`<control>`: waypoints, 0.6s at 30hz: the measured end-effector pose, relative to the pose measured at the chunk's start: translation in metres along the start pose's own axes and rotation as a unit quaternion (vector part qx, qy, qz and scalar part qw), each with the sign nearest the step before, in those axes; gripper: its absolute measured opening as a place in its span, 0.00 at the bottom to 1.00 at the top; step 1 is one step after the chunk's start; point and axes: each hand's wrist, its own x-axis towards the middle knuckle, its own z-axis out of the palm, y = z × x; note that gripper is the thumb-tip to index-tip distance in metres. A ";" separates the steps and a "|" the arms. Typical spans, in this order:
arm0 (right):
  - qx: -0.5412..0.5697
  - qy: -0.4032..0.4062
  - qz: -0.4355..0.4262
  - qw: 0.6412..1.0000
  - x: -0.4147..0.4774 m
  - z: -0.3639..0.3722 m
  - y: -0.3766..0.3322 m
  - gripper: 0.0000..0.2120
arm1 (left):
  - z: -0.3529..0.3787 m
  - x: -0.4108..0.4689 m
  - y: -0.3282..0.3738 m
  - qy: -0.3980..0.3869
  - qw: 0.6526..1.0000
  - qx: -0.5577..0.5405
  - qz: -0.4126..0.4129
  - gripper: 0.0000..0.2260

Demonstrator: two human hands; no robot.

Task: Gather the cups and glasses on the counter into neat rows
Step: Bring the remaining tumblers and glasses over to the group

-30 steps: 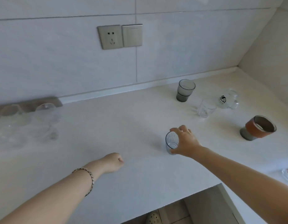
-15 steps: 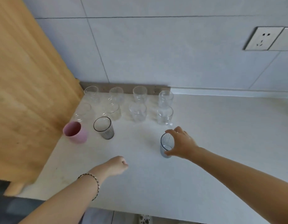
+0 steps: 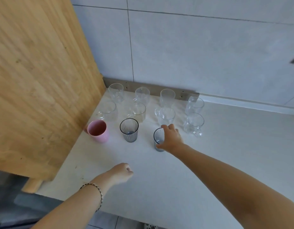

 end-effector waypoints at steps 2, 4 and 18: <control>0.036 0.013 0.004 0.999 -0.001 0.002 0.001 0.40 | 0.002 0.003 0.005 -0.005 1.000 0.003 0.007 0.10; 0.073 0.027 0.006 0.997 -0.007 0.004 0.006 0.39 | 0.005 0.006 0.014 -0.012 1.000 0.019 0.021 0.12; 0.066 -0.124 0.191 0.972 -0.114 -0.011 0.207 0.22 | 0.068 0.032 0.188 -0.111 0.962 0.191 0.159 0.13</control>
